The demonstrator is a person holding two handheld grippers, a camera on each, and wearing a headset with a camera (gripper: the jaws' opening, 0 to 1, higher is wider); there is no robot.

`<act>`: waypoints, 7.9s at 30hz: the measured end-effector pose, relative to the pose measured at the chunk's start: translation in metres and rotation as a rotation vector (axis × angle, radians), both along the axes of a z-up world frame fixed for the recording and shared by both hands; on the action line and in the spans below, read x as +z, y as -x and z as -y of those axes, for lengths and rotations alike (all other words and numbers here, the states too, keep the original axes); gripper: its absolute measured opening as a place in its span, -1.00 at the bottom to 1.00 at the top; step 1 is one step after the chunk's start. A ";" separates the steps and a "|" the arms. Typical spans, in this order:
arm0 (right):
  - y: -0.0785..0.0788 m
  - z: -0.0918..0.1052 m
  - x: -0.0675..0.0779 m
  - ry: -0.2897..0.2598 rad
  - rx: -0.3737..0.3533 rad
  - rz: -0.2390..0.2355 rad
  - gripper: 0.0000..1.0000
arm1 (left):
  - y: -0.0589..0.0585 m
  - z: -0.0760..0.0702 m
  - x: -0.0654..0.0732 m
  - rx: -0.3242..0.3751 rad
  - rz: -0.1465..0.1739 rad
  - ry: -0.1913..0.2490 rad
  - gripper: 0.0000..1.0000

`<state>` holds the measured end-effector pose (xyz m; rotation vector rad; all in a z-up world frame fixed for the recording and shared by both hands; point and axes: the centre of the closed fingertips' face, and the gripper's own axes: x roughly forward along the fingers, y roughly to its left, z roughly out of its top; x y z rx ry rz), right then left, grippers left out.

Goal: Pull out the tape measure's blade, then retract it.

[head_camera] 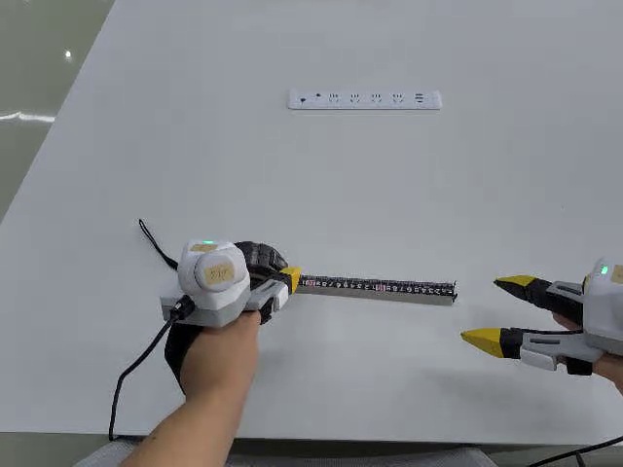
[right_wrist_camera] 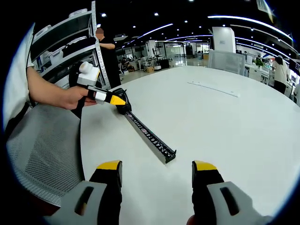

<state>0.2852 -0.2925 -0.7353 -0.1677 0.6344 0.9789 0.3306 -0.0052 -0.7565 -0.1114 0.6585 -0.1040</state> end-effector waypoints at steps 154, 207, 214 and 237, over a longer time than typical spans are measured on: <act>-0.032 -0.037 -0.041 0.062 0.265 0.045 -0.81 | -0.001 -0.007 -0.006 0.035 -0.100 0.017 0.15; -0.044 -0.087 -0.039 0.019 0.342 0.031 -0.82 | -0.002 -0.009 -0.005 0.055 -0.083 0.102 0.15; -0.045 -0.099 -0.038 0.008 0.356 0.032 -0.81 | -0.002 -0.009 -0.005 0.062 -0.083 0.114 0.15; -0.048 -0.127 -0.037 -0.014 0.404 0.032 -0.81 | -0.002 -0.009 -0.005 0.070 -0.092 0.137 0.16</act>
